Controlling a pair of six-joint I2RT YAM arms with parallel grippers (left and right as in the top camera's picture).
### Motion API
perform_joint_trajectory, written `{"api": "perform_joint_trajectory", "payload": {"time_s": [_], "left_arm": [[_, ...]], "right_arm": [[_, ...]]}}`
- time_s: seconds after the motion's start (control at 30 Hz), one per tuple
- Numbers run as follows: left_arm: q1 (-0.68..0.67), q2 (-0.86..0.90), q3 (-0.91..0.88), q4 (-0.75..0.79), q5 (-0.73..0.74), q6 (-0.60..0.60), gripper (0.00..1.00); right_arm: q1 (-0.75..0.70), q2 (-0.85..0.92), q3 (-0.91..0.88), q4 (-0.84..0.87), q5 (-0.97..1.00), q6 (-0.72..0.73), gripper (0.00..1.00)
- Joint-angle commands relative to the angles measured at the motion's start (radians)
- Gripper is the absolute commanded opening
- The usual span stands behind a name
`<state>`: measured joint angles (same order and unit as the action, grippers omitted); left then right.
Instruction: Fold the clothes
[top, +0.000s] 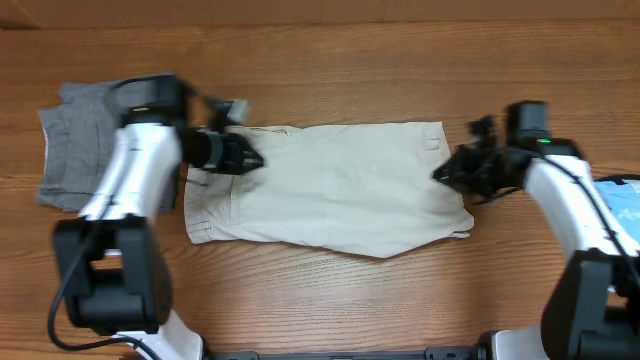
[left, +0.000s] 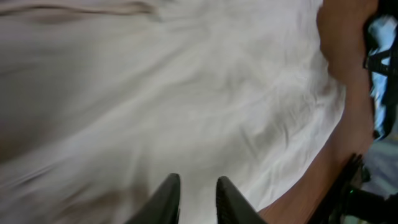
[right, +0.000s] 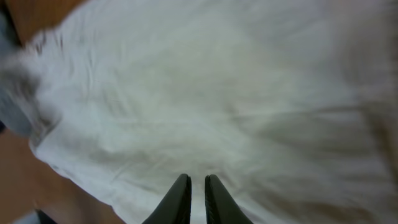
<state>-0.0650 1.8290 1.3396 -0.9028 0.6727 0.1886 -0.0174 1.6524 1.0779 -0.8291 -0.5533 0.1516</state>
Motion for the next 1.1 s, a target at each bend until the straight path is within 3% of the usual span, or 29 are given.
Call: {"api": "perform_joint_trajectory", "payload": {"time_s": [0.0,0.17,0.37,0.53,0.9,0.97,1.07], "left_arm": [[-0.134,0.027,-0.01,-0.008,-0.197,-0.033,0.13],[-0.217,0.099,-0.048,-0.058,-0.359,-0.048,0.12],[-0.161,0.196,-0.072,-0.13,-0.431,-0.071,0.16],[-0.065,0.217,-0.072,-0.174,-0.473,-0.092,0.32],[0.101,0.04,0.048,-0.268,-0.434,-0.062,0.45],[0.109,-0.005,0.07,-0.259,-0.369,-0.061,0.51],[0.103,-0.055,0.075,-0.196,-0.177,-0.061,0.59]], "right_arm": [[0.098,0.059,-0.039,0.005,0.094,-0.043,0.13],[0.142,0.183,-0.048,-0.029,0.218,0.055,0.13],[0.067,0.293,-0.066,-0.068,0.336,0.226,0.09],[-0.04,0.296,-0.067,-0.125,0.423,0.294,0.05],[-0.163,0.187,-0.031,-0.18,0.415,0.276,0.04],[-0.155,0.134,-0.012,-0.179,0.349,0.223,0.04],[-0.124,0.042,0.004,-0.118,0.098,0.066,0.04]]}}
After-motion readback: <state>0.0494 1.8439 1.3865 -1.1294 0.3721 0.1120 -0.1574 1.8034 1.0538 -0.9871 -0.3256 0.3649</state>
